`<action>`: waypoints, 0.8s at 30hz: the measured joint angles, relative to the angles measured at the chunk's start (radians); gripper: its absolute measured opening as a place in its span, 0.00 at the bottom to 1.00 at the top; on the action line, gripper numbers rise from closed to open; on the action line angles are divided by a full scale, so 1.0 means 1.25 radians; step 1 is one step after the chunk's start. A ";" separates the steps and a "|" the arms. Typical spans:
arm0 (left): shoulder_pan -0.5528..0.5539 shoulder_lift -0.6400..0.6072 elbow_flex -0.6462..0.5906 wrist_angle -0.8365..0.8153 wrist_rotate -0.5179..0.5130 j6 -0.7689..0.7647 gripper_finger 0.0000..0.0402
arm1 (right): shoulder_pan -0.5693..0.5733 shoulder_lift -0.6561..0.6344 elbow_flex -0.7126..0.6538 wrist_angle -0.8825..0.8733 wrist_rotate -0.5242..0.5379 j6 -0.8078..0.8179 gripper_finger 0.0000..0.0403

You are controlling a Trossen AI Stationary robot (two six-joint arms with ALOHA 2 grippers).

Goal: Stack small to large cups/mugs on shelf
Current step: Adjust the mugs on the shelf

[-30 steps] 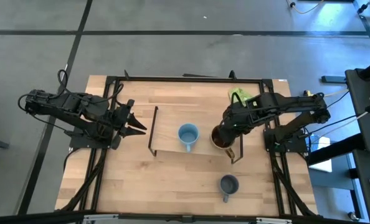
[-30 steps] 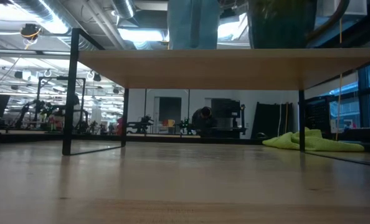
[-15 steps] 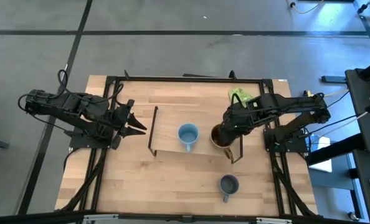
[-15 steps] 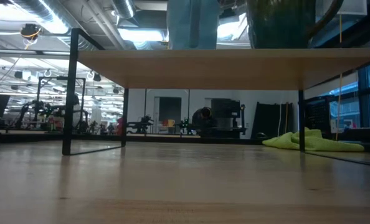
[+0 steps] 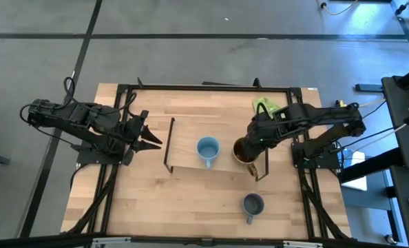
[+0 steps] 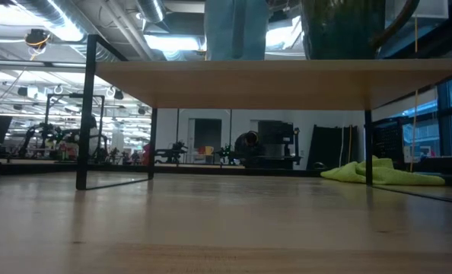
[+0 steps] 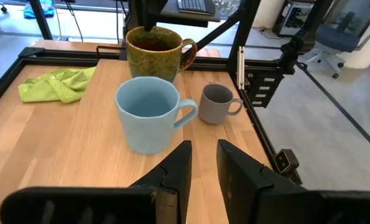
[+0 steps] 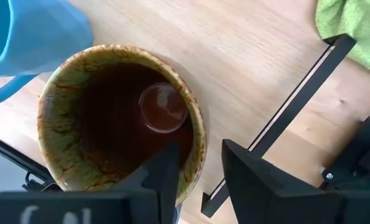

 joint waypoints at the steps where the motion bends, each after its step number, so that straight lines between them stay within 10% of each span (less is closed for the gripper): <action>1: 0.000 0.000 0.000 0.000 0.005 0.000 0.17 | 0.000 -0.004 0.000 -0.001 0.001 -0.001 0.31; 24: 0.044 0.193 0.000 -0.021 0.085 0.116 0.17 | 0.031 -0.054 0.176 0.294 0.191 -0.240 0.31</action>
